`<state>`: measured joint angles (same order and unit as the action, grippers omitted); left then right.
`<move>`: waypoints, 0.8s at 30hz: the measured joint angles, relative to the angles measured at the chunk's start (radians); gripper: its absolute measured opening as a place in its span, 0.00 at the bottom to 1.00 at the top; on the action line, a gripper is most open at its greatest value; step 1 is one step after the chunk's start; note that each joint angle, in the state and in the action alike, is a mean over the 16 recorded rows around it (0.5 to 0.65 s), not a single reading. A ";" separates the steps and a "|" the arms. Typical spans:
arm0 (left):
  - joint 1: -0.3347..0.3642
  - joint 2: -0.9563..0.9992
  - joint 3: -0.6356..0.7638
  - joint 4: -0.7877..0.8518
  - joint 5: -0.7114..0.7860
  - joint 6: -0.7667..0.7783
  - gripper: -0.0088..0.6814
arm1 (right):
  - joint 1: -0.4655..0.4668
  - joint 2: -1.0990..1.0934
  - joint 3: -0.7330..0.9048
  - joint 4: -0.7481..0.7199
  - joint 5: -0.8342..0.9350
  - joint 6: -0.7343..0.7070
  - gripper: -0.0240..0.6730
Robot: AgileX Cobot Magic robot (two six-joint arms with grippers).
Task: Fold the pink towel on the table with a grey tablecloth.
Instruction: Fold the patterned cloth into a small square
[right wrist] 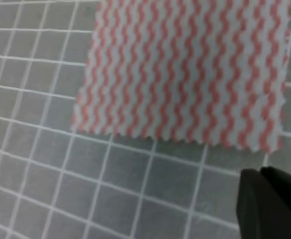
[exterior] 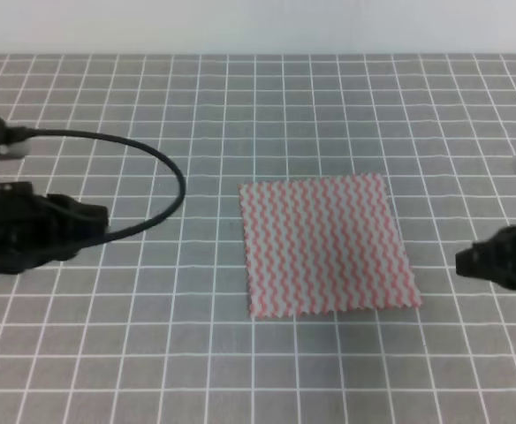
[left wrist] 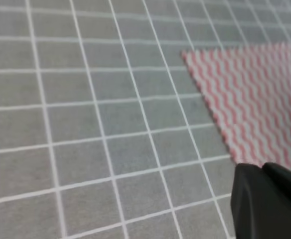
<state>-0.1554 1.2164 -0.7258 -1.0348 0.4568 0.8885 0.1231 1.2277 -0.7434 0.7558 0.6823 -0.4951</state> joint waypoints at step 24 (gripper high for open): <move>-0.265 0.433 -0.311 0.003 0.044 0.029 0.01 | 0.215 0.431 -0.296 -0.656 -0.028 0.548 0.22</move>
<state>-0.4206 1.6493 -1.0368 -1.0315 0.5013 0.9172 0.3383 1.6590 -1.0398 0.1001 0.6538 0.0526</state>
